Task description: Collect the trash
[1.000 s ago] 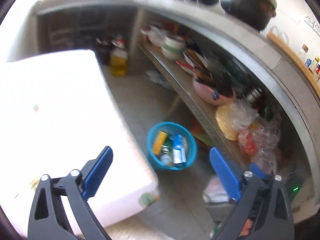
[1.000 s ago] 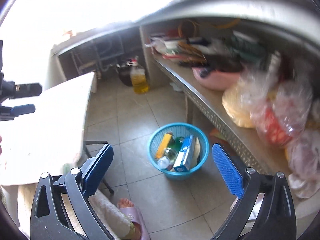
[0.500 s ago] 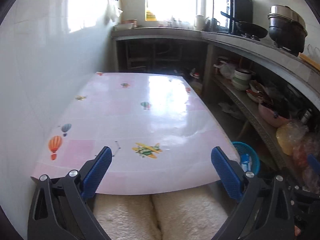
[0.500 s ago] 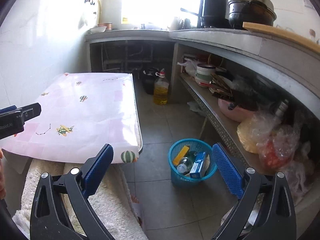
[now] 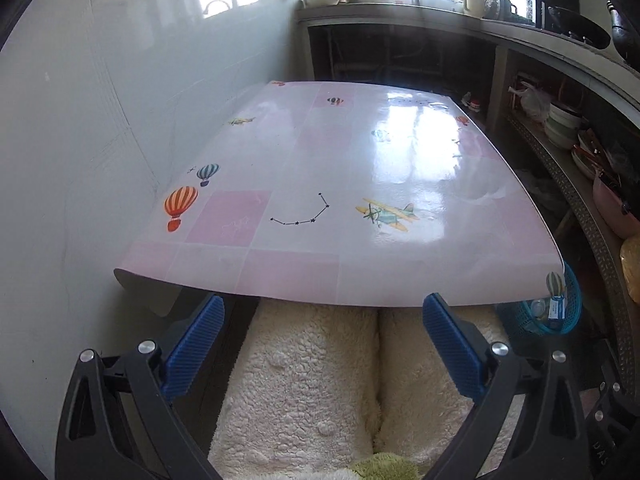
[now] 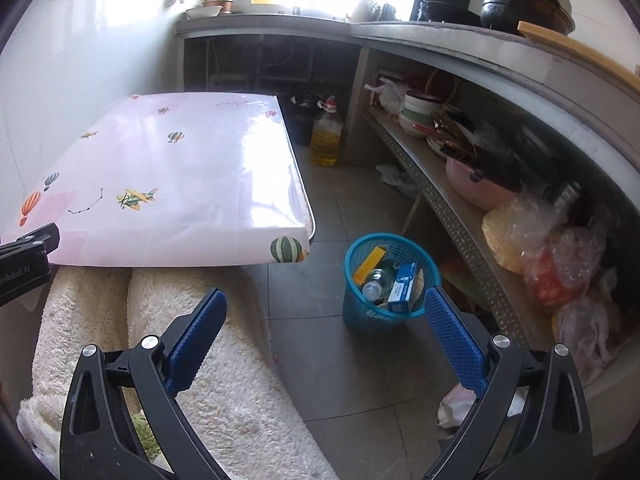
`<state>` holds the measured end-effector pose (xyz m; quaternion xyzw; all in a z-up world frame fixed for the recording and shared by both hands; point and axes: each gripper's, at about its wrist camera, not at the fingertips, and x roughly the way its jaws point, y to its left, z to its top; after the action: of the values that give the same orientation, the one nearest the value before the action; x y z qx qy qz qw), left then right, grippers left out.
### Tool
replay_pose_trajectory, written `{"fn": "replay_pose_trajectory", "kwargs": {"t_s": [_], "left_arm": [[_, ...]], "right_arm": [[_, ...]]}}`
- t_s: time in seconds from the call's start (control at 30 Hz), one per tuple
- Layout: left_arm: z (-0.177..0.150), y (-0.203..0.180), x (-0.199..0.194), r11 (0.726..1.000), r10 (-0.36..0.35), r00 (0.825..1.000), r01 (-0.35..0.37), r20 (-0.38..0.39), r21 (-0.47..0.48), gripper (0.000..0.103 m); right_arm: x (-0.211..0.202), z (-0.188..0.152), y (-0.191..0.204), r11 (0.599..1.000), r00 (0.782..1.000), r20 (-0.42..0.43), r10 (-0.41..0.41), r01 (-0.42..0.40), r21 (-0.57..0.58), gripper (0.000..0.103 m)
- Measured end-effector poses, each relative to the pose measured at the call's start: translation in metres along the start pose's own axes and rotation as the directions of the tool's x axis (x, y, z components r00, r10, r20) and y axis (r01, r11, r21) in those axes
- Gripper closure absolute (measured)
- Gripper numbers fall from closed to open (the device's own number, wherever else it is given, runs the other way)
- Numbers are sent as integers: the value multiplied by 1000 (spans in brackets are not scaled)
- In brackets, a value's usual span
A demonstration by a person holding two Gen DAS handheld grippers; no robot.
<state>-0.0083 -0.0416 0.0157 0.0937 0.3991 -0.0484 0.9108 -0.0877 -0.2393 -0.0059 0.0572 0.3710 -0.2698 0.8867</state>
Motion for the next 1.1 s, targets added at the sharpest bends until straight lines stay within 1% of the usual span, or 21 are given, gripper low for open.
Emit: {"fn": "replay_pose_trajectory", "kwargs": {"t_s": [0.17, 0.4, 0.77, 1.1], "left_arm": [[-1, -2, 0, 1000, 28, 1000, -28, -2, 0, 6], [1, -8, -3, 999, 43, 999, -43, 12, 19, 6], [1, -17, -5, 998, 46, 999, -47, 9, 51, 6], [0, -19, -3, 998, 45, 999, -45, -1, 53, 6]], "right_arm": [[0, -2, 2, 1000, 1000, -13, -2, 2, 9, 8], [2, -3, -5, 999, 999, -30, -11, 12, 45, 8], [2, -4, -13, 996, 999, -35, -15, 18, 83, 8], [3, -2, -16, 996, 999, -38, -10, 14, 93, 8]]}}
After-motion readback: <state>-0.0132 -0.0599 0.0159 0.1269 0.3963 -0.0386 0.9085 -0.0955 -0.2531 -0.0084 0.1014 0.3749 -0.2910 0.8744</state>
